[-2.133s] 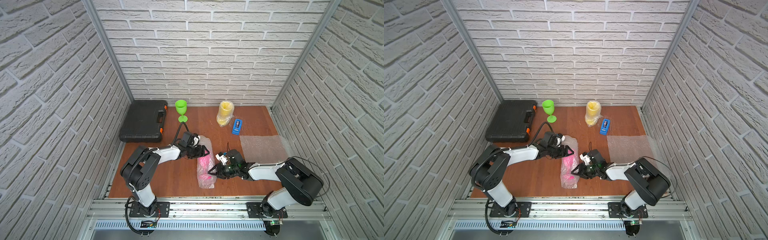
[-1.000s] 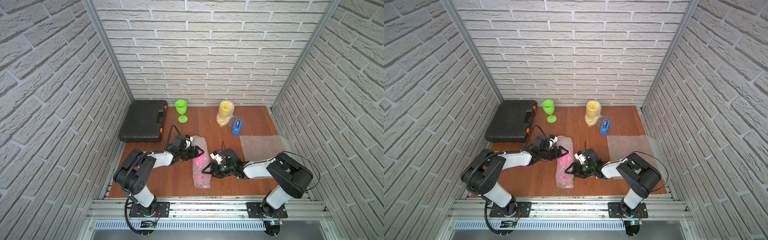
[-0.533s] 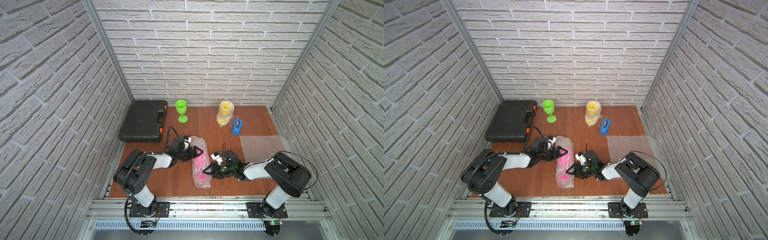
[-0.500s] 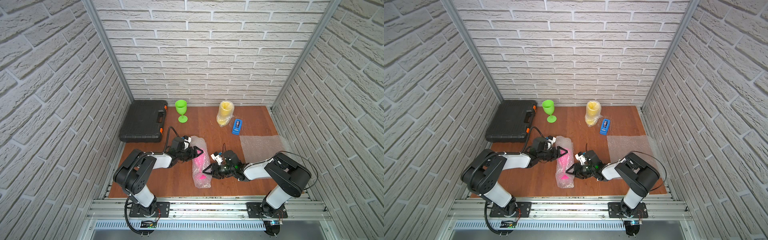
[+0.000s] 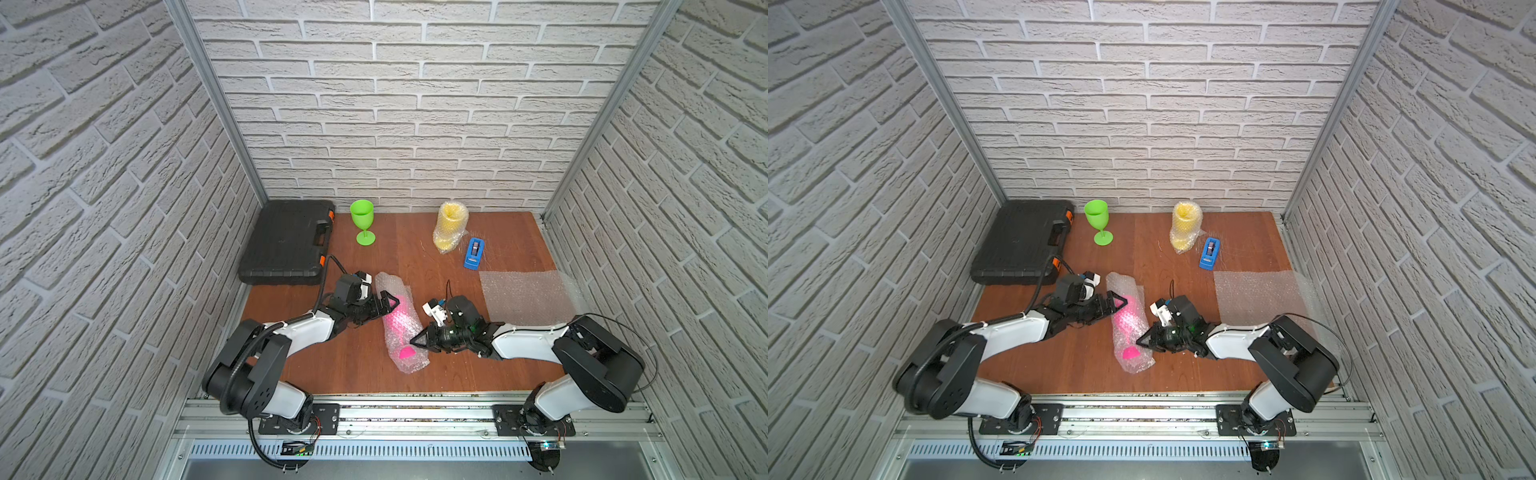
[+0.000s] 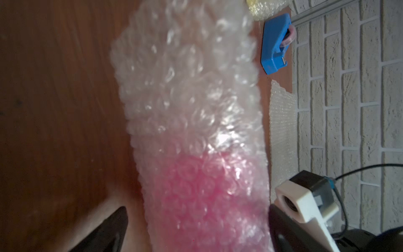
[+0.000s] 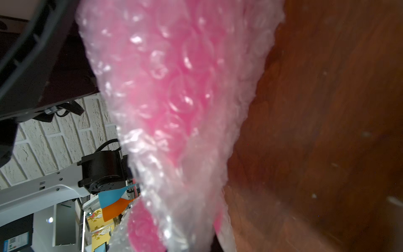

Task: Wrap wine glasses in bubble wrap
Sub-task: Adjust the bubble wrap at the center of the board.

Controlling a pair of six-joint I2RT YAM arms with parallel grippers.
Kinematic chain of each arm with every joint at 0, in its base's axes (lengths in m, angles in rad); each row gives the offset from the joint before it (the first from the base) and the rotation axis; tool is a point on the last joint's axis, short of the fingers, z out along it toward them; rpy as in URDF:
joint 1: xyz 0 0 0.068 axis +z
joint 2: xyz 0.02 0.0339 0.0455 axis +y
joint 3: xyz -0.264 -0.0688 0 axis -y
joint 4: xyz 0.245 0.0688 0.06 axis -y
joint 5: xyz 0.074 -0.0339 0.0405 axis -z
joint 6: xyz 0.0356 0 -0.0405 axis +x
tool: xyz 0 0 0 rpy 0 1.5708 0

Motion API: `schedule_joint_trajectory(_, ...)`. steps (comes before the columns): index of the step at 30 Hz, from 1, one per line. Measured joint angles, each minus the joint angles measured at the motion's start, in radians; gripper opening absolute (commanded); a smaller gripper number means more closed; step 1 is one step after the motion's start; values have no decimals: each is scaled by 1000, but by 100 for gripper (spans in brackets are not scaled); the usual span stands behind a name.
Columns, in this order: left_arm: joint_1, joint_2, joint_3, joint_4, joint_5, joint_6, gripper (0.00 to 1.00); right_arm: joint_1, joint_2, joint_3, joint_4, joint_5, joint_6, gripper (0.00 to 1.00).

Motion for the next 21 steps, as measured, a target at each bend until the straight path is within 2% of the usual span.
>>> schedule_joint_trajectory(6, 50, -122, 125, -298, -135, 100, 98, 0, -78, 174, -384, 92, -202, 3)
schedule_joint_trajectory(13, 118, -236, 209, -578, -219, 221, 98, 20, -85, 384, -762, 260, -509, 3)
schedule_joint_trajectory(17, 124, -314, 290, -676, -251, 306, 97, 98, -85, 481, -910, 457, -757, 3)
schedule_joint_trajectory(21, 128, -382, 357, -724, -267, 398, 93, 167, -84, 523, -962, 682, -980, 3)
